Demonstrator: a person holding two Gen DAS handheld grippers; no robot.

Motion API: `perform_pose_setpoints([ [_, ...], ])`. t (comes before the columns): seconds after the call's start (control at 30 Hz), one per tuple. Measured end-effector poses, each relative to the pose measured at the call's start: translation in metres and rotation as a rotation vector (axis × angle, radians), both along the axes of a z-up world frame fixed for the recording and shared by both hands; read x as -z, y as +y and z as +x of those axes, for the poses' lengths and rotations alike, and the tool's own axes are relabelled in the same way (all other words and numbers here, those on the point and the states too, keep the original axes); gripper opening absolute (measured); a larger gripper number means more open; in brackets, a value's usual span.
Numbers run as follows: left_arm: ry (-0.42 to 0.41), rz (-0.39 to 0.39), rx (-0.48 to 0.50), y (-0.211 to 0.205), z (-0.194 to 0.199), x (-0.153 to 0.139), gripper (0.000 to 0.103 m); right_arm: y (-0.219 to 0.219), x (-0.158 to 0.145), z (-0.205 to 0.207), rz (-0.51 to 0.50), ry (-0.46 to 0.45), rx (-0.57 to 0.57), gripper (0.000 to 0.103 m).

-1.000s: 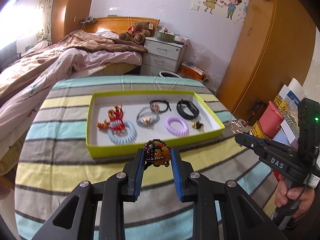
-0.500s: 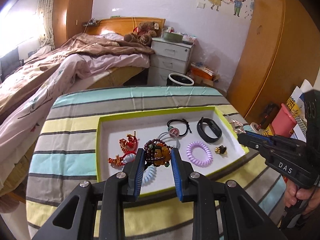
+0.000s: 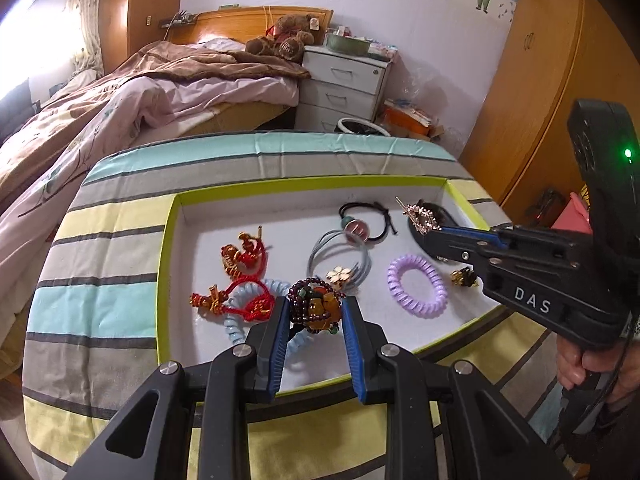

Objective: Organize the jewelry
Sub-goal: 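Place the beaded bracelet in the box with the left tool while the right places the hairpin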

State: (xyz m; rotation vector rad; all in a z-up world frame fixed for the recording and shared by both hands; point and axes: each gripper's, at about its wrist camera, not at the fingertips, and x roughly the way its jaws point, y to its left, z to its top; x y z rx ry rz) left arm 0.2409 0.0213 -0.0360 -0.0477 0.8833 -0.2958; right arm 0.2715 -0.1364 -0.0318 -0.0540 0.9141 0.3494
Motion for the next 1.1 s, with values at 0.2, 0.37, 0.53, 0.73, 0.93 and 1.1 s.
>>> perform_pose_setpoints([
  [0.2, 0.018, -0.004, -0.007, 0.002, 0.002, 0.006, 0.027, 0.006, 0.009, 0.005, -0.031, 0.018, -0.015, 0.008],
  [0.37, 0.024, -0.015, -0.007, 0.003, 0.002, 0.007, 0.027, 0.007, 0.012, 0.006, -0.045, 0.019, -0.018, 0.008],
  [0.53, 0.027, -0.015, -0.007, 0.003, 0.002, 0.007, 0.027, 0.007, 0.011, 0.005, -0.045, 0.016, -0.025, 0.008],
  [0.73, 0.030, -0.023, -0.008, 0.003, 0.002, 0.006, 0.027, 0.008, 0.011, 0.005, -0.042, 0.014, -0.020, 0.008],
  [0.93, 0.015, -0.026, -0.011, 0.002, -0.002, 0.002, 0.031, 0.005, 0.007, 0.004, -0.021, 0.005, -0.011, 0.012],
  [1.1, -0.006, -0.034, -0.014, 0.002, -0.007, -0.004, 0.046, 0.003, 0.001, -0.001, -0.018, -0.018, -0.004, 0.014],
])
